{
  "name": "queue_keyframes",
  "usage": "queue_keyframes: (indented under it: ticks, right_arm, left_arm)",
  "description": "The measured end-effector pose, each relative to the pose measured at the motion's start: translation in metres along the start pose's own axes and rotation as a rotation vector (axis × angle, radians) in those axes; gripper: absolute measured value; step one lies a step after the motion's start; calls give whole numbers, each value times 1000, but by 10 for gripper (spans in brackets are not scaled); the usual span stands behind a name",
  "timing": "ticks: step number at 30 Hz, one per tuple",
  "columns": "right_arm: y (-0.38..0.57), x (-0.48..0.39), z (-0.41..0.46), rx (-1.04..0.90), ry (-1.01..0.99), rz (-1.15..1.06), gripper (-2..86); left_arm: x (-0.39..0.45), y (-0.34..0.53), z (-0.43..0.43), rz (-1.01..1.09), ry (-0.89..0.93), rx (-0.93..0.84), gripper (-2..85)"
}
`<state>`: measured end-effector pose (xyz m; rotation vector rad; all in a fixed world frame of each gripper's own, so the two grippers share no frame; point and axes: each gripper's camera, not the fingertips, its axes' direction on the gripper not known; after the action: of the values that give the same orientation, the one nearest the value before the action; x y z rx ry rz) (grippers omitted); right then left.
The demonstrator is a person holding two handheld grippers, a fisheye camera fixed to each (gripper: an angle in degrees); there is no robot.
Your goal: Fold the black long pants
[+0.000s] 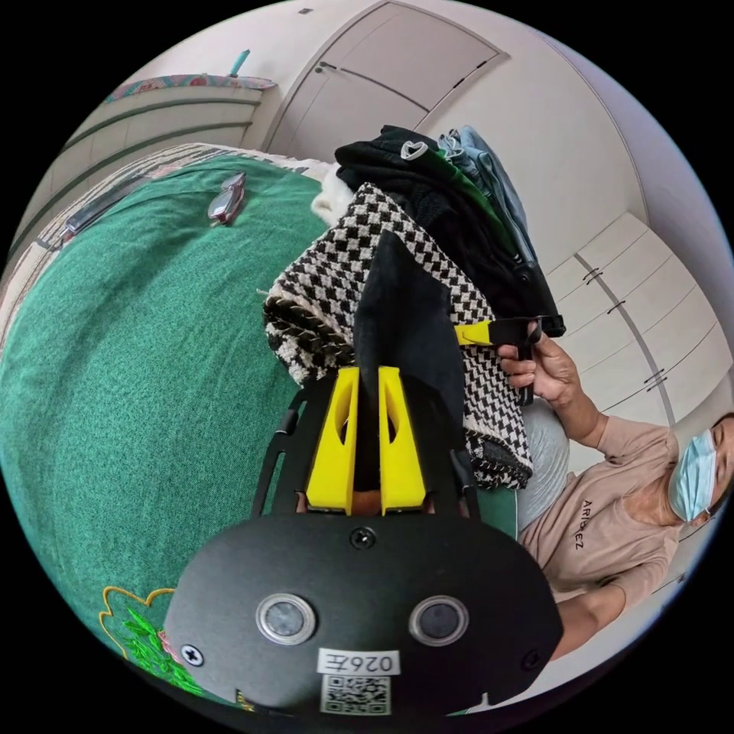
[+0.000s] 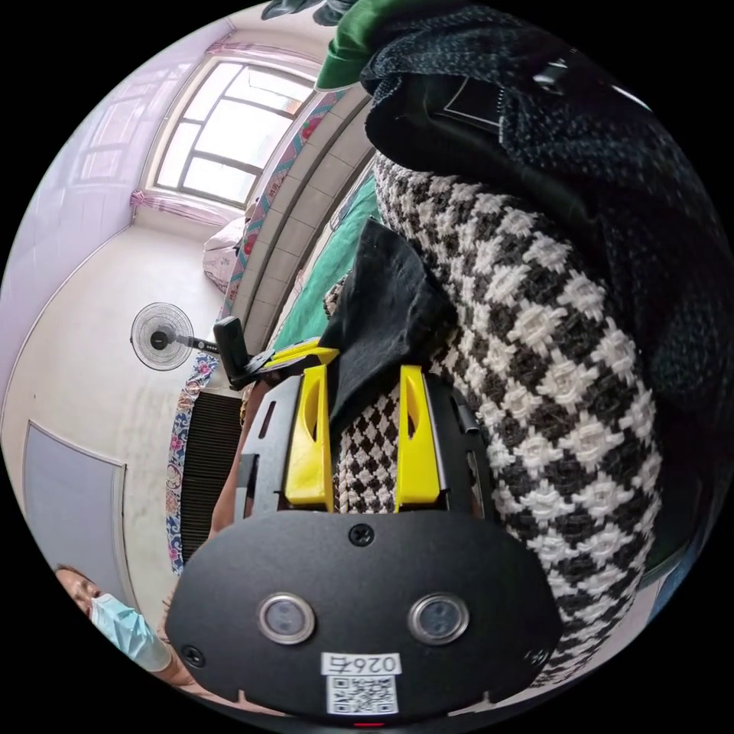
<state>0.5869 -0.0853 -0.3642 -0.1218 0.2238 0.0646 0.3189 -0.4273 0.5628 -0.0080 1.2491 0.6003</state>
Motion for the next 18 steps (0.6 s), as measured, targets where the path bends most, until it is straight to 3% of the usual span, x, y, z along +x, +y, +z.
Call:
queue_keyframes:
  ticks: [6,12,18]
  right_arm:
    - [2,-8,5,21,-24,16,85]
    - [-10,-32,26,-33,114,-47,31]
    - [1,-64,15,52,-66,-86,-12]
  left_arm:
    - [14,9,-29,-14,7,32,46]
    - [24,19,-60,-84,13,56,48]
    - [52,28,-114,-68,-11,114,46]
